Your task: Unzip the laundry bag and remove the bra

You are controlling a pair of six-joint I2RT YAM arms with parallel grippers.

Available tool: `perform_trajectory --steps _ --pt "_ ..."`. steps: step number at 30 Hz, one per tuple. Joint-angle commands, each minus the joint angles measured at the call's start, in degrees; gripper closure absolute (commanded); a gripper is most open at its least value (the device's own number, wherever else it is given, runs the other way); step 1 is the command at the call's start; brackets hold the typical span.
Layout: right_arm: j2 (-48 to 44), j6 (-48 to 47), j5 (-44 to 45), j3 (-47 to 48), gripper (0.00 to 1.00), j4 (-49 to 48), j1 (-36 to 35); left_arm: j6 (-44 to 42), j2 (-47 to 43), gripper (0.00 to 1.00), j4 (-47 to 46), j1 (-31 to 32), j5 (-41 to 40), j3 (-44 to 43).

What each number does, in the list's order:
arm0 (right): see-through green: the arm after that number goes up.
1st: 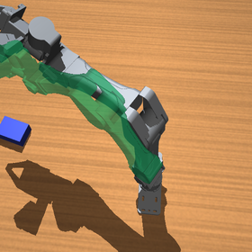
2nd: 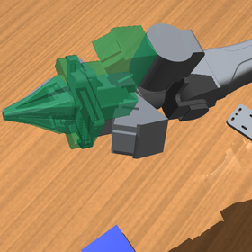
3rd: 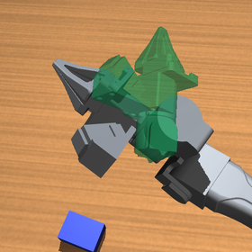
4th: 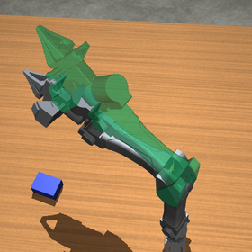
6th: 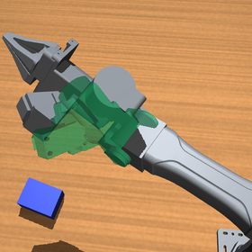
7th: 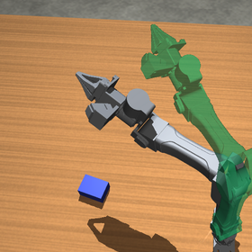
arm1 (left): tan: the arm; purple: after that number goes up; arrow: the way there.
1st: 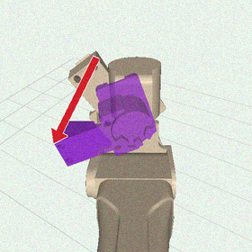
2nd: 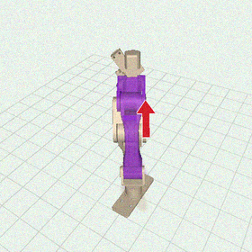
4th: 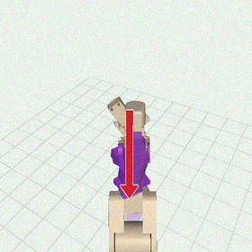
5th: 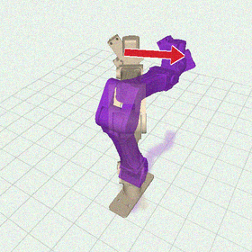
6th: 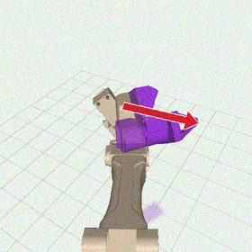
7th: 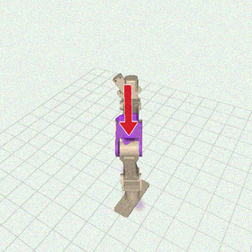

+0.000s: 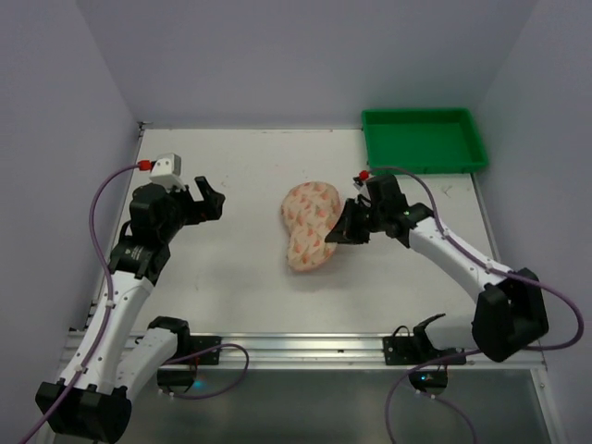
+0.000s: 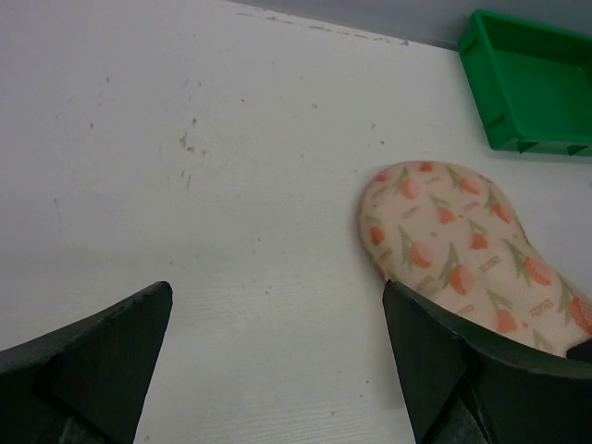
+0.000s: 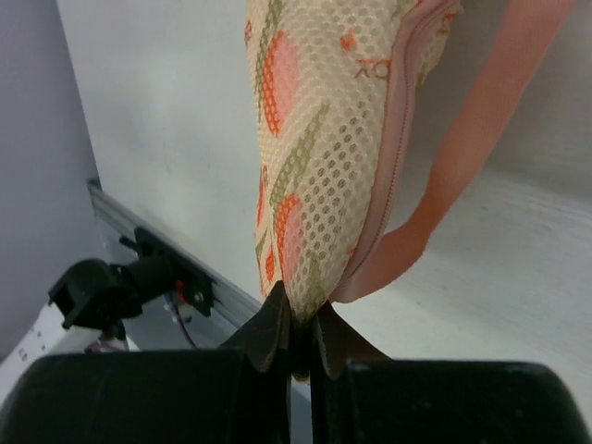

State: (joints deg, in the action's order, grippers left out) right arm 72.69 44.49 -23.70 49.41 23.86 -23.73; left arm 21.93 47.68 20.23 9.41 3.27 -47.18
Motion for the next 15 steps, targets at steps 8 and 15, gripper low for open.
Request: perform_trajectory --steps 8,15 --pt "26.27 -21.29 2.77 30.3 0.64 16.48 -4.41 0.65 0.04 0.0 -2.04 0.44 4.99 -1.43" --pt "19.09 -10.83 13.85 27.42 0.19 12.63 5.79 3.81 2.14 0.0 -3.34 0.52 9.03 1.47"
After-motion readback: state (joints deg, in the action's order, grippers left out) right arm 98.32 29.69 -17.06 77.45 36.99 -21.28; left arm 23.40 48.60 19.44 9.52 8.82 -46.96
